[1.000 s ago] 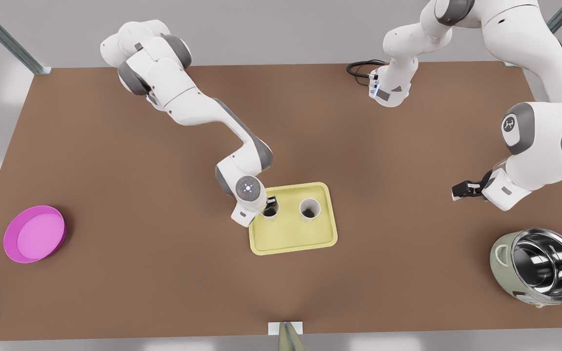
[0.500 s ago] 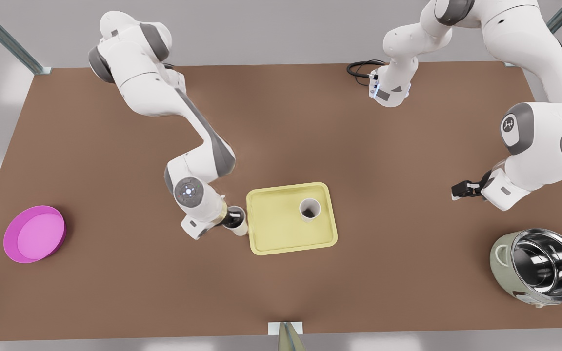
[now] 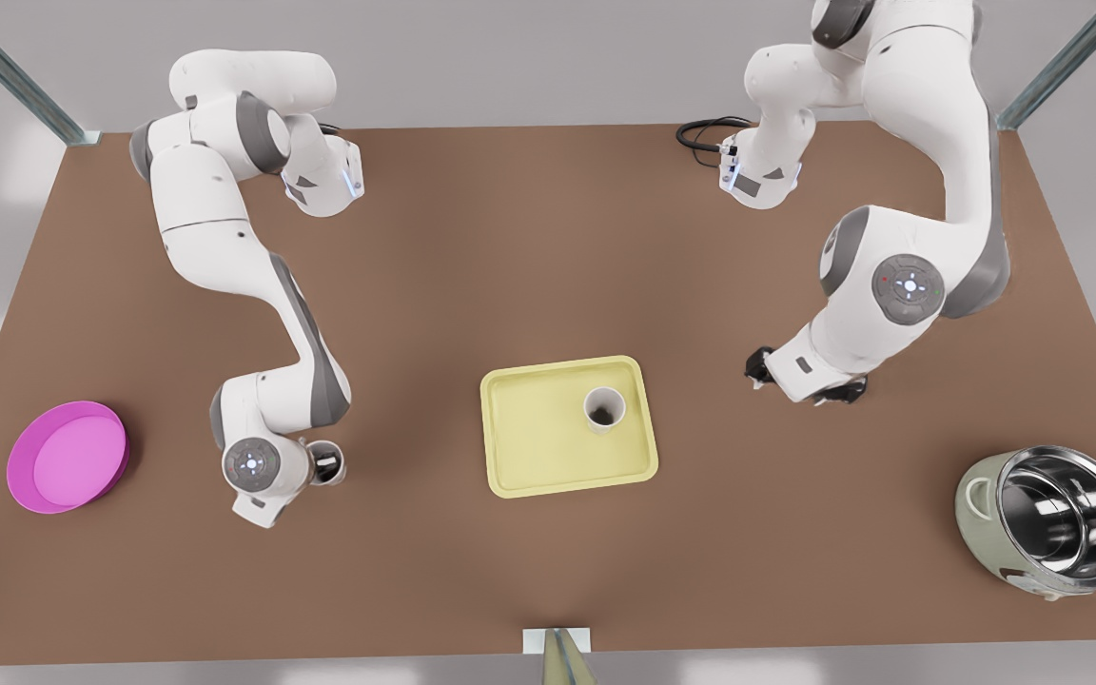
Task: Use the left arm to pick up the white IKEA cup from the tray and place it on the middle-left position; use the right arm to pick up the white IKEA cup from the tray and place it on the middle-right position
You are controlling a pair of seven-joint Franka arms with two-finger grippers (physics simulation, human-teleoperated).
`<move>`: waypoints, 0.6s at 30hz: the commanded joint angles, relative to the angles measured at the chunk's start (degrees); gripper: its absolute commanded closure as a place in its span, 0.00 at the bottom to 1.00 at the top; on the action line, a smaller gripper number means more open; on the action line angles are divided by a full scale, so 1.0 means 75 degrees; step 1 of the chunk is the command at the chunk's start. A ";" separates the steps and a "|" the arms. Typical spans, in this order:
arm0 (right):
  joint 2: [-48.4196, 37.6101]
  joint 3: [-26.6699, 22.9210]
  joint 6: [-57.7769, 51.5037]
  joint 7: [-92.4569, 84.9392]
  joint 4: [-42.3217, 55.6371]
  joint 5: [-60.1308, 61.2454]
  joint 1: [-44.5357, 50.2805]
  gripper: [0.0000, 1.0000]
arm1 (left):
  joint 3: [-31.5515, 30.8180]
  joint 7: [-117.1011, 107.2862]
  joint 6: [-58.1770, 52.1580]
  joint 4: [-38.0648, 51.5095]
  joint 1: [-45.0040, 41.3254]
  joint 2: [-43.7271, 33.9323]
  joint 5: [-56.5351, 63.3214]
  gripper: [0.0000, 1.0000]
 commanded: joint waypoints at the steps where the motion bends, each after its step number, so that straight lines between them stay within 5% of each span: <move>1: 0.0015 0.0007 0.0267 -0.2456 -0.0019 -0.0190 0.0009 1.00 | -0.0002 -0.2364 0.0217 0.0014 -0.0448 0.0159 0.0094 0.00; 6: 0.0109 0.0019 0.0255 -0.2338 -0.0090 -0.0178 0.0033 0.83 | -0.0002 -0.3935 0.0428 -0.0080 -0.1280 0.0792 0.0117 0.00; 8: 0.0109 0.0019 0.0255 -0.2338 -0.0090 -0.0178 0.0033 0.56 | -0.0002 -0.4136 0.0744 -0.0068 -0.1397 0.1179 0.0129 0.00; 10: 0.0109 0.0019 0.0232 -0.2338 -0.0090 -0.0167 0.0033 0.09 | -0.0002 -0.4323 0.1142 -0.0056 -0.1514 0.1472 0.0141 0.00; 11: 0.0109 0.0031 0.0208 -0.2350 -0.0078 -0.0167 0.0033 0.00 | -0.0002 -0.4323 0.1307 -0.0056 -0.1526 0.1577 0.0141 0.00; 18: -0.0570 0.0066 -0.1209 -0.2362 -0.0019 0.0689 0.0009 0.00 | 0.0010 -0.4335 0.1635 -0.0033 -0.1655 0.2046 0.0469 0.00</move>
